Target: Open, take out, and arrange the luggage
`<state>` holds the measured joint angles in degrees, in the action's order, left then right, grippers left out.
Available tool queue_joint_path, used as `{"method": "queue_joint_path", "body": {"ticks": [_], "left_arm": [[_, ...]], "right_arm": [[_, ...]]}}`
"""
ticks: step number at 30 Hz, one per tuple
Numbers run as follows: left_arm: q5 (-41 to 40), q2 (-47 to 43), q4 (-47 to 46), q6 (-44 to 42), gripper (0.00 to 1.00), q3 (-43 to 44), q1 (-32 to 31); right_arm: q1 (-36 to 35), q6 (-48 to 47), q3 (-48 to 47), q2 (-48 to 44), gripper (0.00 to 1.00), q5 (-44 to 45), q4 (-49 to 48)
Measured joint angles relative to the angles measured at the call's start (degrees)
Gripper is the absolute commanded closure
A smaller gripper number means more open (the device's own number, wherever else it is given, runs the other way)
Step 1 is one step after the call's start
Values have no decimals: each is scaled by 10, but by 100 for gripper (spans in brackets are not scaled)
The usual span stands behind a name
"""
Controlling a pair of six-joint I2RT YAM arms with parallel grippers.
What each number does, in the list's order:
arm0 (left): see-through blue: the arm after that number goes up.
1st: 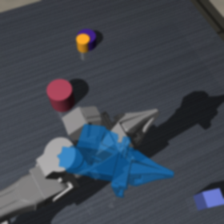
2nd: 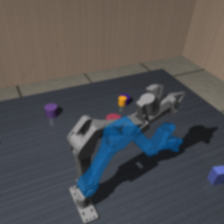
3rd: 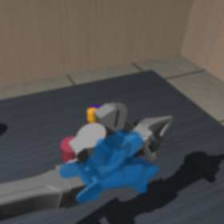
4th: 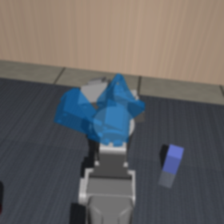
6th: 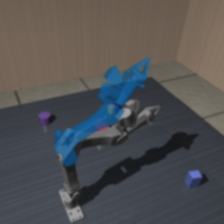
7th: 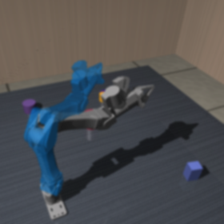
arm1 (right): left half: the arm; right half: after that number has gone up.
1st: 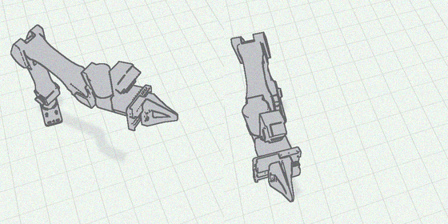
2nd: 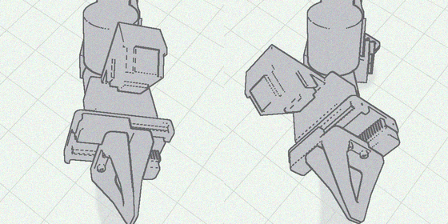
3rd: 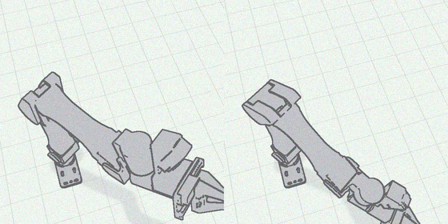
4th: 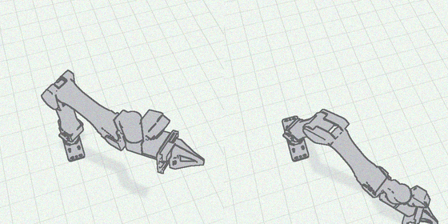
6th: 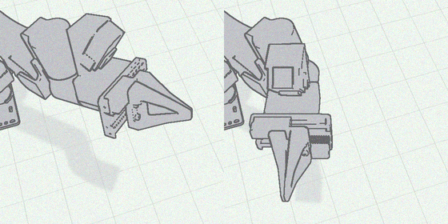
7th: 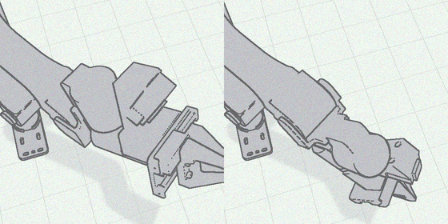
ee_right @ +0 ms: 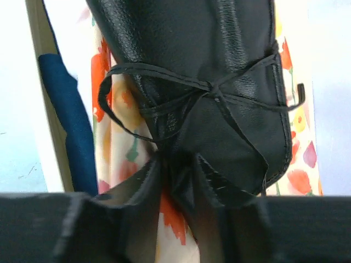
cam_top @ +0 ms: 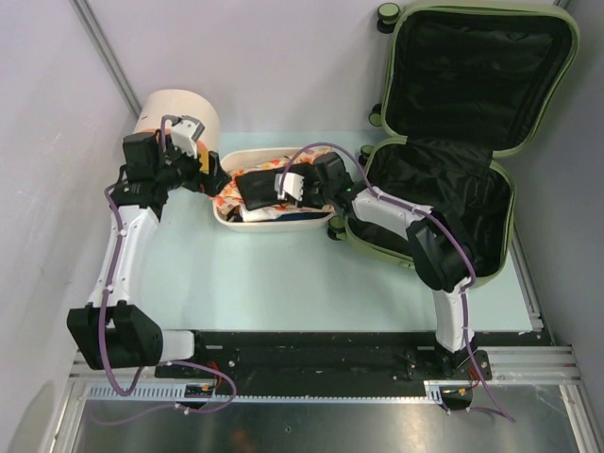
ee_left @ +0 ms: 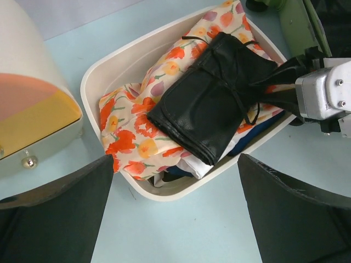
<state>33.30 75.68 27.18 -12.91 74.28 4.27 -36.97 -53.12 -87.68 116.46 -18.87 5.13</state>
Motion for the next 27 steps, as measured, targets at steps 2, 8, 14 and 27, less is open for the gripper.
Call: {"method": "queue_joint_path", "body": {"ticks": [2, 8, 14, 27], "left_arm": [[1, -8, 0, 0, 0, -6, 0], [4, -12, 2, 5, 0, -11, 0], [10, -2, 12, 19, 0, 1, 0], [29, 58, 45, 37, 0, 123, -10]], "right_arm": [[0, -2, 7, 0, 58, -5, -3], [7, 14, 7, -19, 35, -21, -5], [9, 62, 7, -80, 17, -43, 1], [135, 221, -28, -237, 13, -60, 101]]}}
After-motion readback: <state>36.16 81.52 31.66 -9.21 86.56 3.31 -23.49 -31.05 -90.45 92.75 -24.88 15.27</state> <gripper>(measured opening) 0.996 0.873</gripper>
